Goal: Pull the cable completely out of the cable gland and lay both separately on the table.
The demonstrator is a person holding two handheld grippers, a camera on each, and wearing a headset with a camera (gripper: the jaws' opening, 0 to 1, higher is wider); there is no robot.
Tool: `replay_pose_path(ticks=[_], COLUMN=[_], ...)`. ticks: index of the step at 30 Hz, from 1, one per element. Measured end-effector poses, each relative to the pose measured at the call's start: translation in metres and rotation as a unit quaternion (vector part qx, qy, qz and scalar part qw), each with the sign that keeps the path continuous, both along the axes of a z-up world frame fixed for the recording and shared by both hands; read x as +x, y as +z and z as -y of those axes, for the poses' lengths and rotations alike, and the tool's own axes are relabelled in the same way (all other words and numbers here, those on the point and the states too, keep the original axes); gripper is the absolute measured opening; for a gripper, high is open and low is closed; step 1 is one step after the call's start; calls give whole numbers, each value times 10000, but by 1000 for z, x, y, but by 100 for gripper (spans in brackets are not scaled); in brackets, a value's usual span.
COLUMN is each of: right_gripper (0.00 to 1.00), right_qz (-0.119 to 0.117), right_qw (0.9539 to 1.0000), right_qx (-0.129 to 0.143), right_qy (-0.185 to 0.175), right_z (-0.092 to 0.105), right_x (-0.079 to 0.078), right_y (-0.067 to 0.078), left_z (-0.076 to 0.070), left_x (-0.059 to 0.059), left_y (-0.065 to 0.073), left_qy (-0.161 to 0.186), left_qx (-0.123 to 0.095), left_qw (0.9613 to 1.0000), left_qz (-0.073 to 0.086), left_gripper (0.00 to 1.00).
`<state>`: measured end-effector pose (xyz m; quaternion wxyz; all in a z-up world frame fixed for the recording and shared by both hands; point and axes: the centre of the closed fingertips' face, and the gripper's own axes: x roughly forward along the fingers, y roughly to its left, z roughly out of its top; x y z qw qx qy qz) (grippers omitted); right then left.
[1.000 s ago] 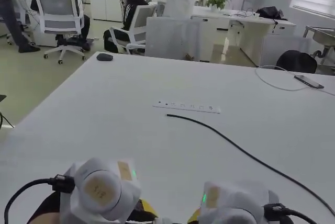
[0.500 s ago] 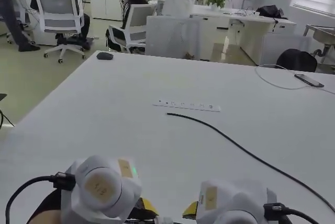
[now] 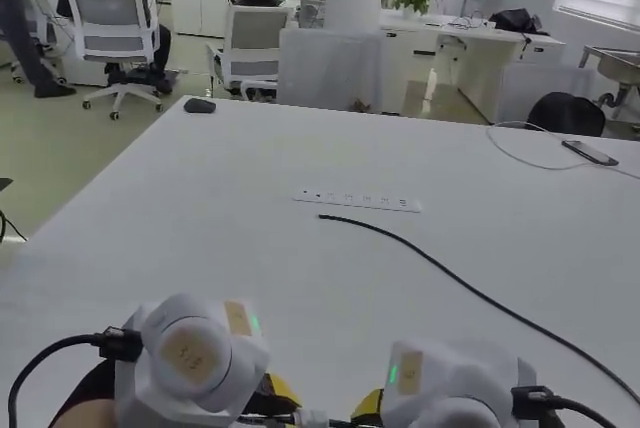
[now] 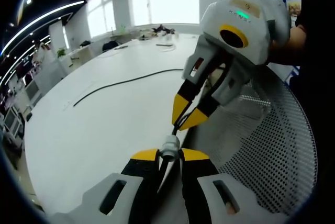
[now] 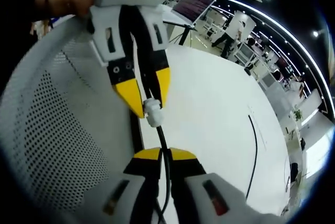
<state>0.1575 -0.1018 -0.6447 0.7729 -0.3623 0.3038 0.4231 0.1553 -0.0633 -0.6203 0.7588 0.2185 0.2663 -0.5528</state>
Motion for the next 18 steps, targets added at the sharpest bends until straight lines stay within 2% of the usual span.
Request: replay_pose_path(ticks=[2, 3, 7, 11, 17, 18], right_gripper=[4, 4, 6, 16, 17, 15], right_qz=[-81, -100, -115, 43, 302, 325], right_qw=[9994, 9993, 9997, 9996, 9966, 9963], right_qx=[-292, -335, -192, 95, 494, 492], right_qy=[-172, -158, -29, 265, 588, 630], right_z=[11, 12, 5, -11, -28, -28], right_x=[1, 1, -1, -4, -7, -7], right_y=[-7, -9, -6, 3, 20, 20], left_z=[-1, -1, -1, -1, 3, 4], left_x=[1, 1, 1, 0, -5, -6], left_y=[0, 0, -1, 0, 1, 1], left_qy=[30, 36, 34, 22, -129, -148], left_qx=[1, -6, 20, -1, -61, -57], left_qw=[10000, 10000, 10000, 10000, 9999, 9999], left_qz=[1, -5, -16, -13, -25, -34], left_gripper=[16, 16, 16, 16, 16, 16])
